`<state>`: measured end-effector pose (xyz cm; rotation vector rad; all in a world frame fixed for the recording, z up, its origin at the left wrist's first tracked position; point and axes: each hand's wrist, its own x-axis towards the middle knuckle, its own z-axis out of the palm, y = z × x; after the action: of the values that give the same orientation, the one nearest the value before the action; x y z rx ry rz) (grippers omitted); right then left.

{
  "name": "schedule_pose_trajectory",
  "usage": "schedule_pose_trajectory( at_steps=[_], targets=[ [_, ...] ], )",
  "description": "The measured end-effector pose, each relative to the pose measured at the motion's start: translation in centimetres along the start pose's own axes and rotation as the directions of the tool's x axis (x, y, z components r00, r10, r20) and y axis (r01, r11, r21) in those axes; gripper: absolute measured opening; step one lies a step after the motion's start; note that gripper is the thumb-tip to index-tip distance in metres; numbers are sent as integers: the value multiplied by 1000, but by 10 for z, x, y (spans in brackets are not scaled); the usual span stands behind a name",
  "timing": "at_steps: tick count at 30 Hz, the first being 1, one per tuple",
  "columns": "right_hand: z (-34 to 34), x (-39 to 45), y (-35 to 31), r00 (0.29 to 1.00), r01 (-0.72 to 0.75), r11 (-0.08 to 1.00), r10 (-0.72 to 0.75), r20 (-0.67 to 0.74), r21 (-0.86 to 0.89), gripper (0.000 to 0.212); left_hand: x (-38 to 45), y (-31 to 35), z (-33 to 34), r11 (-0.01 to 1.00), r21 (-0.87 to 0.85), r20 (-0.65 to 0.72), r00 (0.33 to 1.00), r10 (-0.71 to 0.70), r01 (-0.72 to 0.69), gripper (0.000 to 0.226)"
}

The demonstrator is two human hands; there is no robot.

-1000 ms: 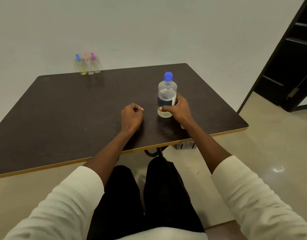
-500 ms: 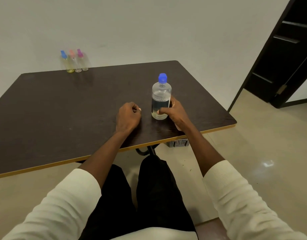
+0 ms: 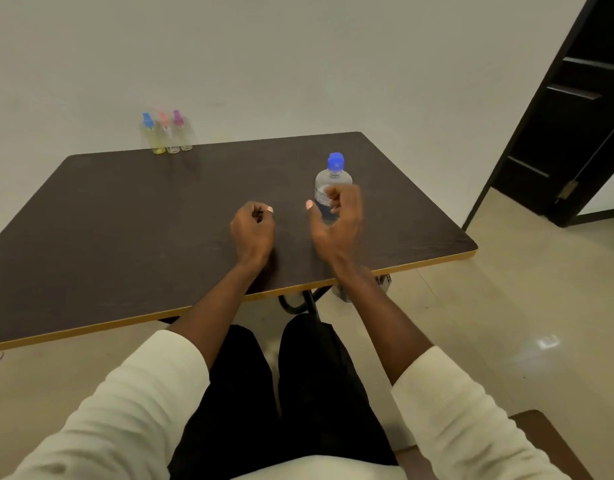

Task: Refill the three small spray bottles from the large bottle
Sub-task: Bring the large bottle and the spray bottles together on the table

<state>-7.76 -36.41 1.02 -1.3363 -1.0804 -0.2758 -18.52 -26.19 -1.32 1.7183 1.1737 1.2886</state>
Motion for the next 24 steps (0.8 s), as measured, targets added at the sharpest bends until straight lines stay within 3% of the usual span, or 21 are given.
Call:
schedule_pose_trajectory(
  at_steps=[2, 4, 8, 13, 18, 24],
  targets=[
    [23, 7, -13, 997, -37, 998, 32, 71, 58, 16, 6, -4, -13, 1000, -22, -60, 998, 10, -11, 13],
    [54, 16, -16, 972, -201, 975, 188, 140, 92, 12, 19, -14, -34, 999, 17, -104, 994, 33, -31, 11],
    [128, 36, -4, 852, -478, 873, 432, 296, 101, 13, 66, -46, -85, 991, 133, -191, 980, 51, -26, 6],
    [219, 62, 22, 739, -641, 761, 578, 345, 100, 17, 135, -86, -118, 979, 195, -161, 987, -21, 53, 4],
    [306, 83, 67, 705, -640, 768, 591, 394, -7, 22, 213, -117, -104, 990, 106, -182, 980, -74, 95, 9],
    [396, 120, 96, 744, -527, 849, 480, 465, -33, 41, 306, -145, -69, 990, 62, -193, 974, -116, 131, 27]
  ],
)
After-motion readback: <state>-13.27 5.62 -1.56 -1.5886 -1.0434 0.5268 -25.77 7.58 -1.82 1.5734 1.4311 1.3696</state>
